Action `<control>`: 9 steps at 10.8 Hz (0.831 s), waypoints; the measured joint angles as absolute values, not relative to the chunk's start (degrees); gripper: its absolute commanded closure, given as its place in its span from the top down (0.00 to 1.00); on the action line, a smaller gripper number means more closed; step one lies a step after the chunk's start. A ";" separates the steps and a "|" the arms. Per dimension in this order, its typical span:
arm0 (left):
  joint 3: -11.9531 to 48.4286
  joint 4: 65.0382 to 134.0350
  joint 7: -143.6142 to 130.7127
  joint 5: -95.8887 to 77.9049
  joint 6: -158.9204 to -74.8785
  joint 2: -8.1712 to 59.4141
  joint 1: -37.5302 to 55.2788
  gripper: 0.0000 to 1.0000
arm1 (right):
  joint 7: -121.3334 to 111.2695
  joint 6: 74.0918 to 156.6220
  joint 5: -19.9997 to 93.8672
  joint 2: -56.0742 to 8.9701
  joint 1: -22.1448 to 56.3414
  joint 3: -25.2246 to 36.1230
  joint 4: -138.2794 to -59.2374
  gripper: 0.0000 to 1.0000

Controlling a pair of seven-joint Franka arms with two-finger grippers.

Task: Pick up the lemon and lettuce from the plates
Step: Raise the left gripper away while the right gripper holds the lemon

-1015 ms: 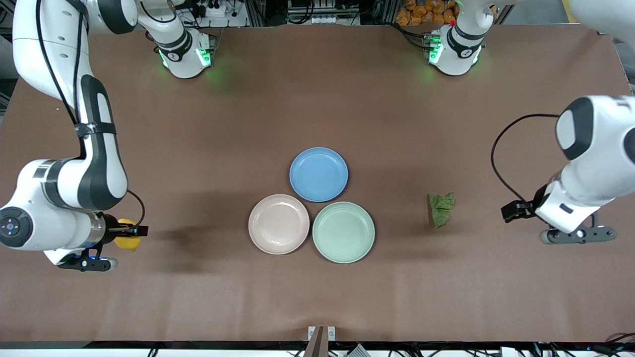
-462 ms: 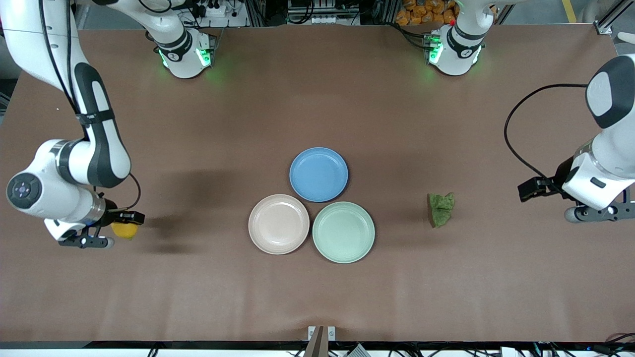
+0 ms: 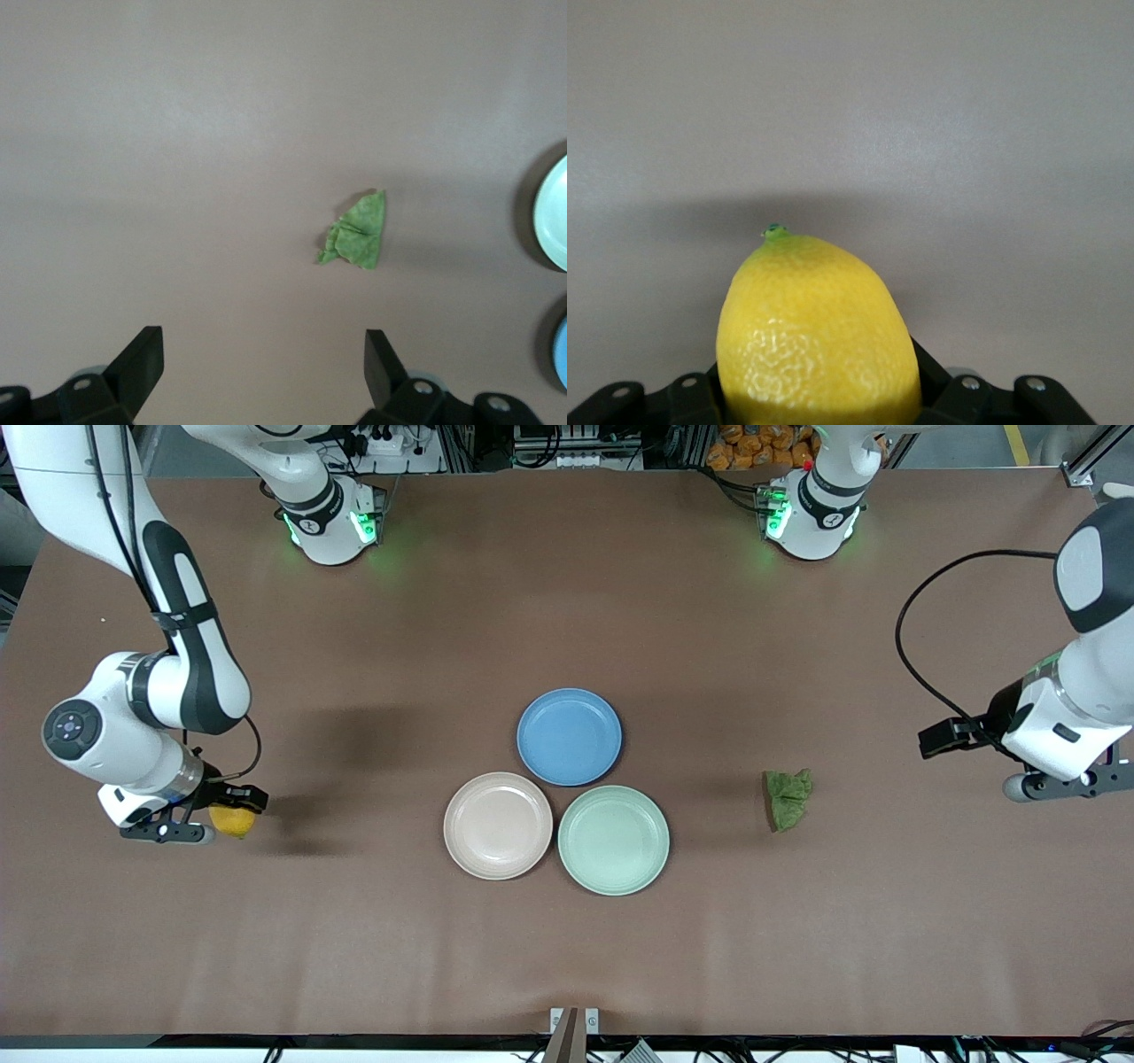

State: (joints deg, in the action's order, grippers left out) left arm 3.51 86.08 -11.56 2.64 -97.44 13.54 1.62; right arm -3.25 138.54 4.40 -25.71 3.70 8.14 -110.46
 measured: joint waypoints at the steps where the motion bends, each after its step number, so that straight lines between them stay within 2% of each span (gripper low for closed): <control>1: 4.19 86.29 -12.83 2.61 -96.62 12.50 1.68 1.00 | -3.93 140.47 4.40 -25.59 3.64 8.20 -112.03 0.39; 6: 5.85 89.13 -14.08 2.57 -95.44 8.28 1.77 1.00 | -5.88 149.25 4.41 -25.56 1.93 8.24 -118.03 0.38; 9: 7.15 89.76 -14.55 1.52 -95.40 4.51 1.78 1.00 | -5.88 151.36 4.41 -25.58 1.94 8.05 -119.56 0.38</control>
State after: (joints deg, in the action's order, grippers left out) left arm 7.15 89.76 -14.55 1.52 -95.40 4.51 1.78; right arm -5.88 151.36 4.41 -25.58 1.94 8.05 -119.56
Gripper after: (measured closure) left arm 0.000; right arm 0.330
